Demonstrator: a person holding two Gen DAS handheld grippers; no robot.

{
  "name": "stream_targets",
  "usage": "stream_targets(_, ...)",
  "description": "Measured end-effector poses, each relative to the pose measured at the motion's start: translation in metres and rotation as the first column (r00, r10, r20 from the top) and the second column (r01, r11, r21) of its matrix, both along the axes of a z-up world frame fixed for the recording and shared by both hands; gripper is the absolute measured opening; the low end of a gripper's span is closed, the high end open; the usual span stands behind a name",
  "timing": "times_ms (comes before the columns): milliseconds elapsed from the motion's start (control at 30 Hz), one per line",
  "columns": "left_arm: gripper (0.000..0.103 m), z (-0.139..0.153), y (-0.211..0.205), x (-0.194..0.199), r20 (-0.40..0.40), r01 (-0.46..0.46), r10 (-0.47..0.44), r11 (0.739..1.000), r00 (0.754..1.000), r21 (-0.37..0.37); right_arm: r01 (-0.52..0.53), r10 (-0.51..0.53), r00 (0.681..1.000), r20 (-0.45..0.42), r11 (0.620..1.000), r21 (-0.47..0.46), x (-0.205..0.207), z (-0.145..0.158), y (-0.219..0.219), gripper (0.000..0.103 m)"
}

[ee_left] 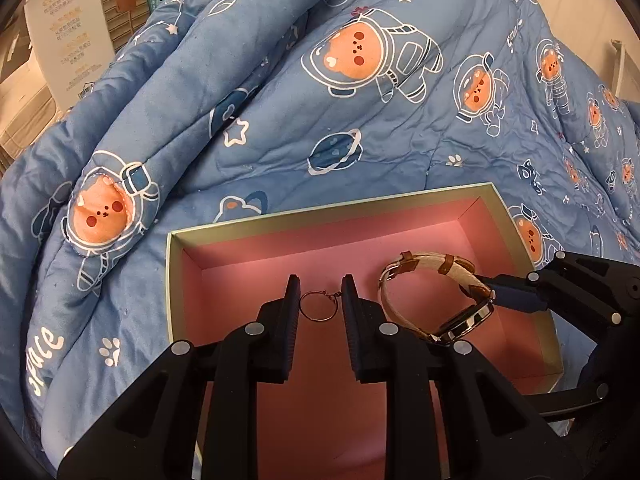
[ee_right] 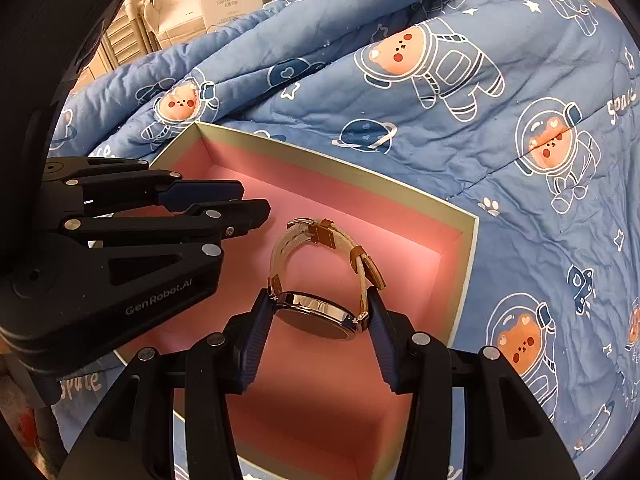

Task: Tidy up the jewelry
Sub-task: 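Carry ring and watch into the pink-lined box and open both grippers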

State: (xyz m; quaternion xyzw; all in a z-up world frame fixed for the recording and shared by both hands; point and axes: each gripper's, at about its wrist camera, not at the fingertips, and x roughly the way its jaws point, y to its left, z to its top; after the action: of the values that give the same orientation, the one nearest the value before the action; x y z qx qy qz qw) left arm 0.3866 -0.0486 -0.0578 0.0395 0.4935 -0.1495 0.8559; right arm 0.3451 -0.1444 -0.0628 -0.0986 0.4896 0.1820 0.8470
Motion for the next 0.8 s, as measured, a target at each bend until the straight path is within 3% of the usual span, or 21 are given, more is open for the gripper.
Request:
stream_targets(333, 0.025, -0.005, -0.004, 0.004, -0.007, 0.004, -0.003, 1.000, 1.000, 0.017, -0.034, 0.035, 0.999, 0.010, 0.998, -0.048, 0.004, -0.007, 0.011, 0.048)
stream_targets(400, 0.031, -0.003, -0.004, 0.003, -0.004, 0.011, -0.011, 1.000, 1.000, 0.008, -0.035, 0.036, 0.999, 0.015, 0.998, -0.049, 0.004, -0.007, 0.011, 0.051)
stream_targets(500, 0.046, 0.003, -0.006, -0.001, 0.017, 0.016, -0.017, 1.000, 1.000, 0.003, -0.029, 0.031, 0.999, 0.035, 0.998, -0.050, 0.003, -0.004, 0.010, 0.064)
stream_targets(567, 0.070, 0.010, -0.005, -0.005, 0.050, 0.001, -0.001, 1.000, 0.999, 0.008, -0.031, 0.034, 0.998, 0.053, 0.998, -0.056, 0.000, 0.002, 0.007, 0.067)
stream_targets(800, 0.074, 0.040, 0.007, -0.019, 0.117, -0.006, 0.010, 1.000, 0.993, -0.027, -0.033, 0.053, 0.983, 0.174, 0.993, -0.112, -0.036, 0.031, -0.018, 0.078)
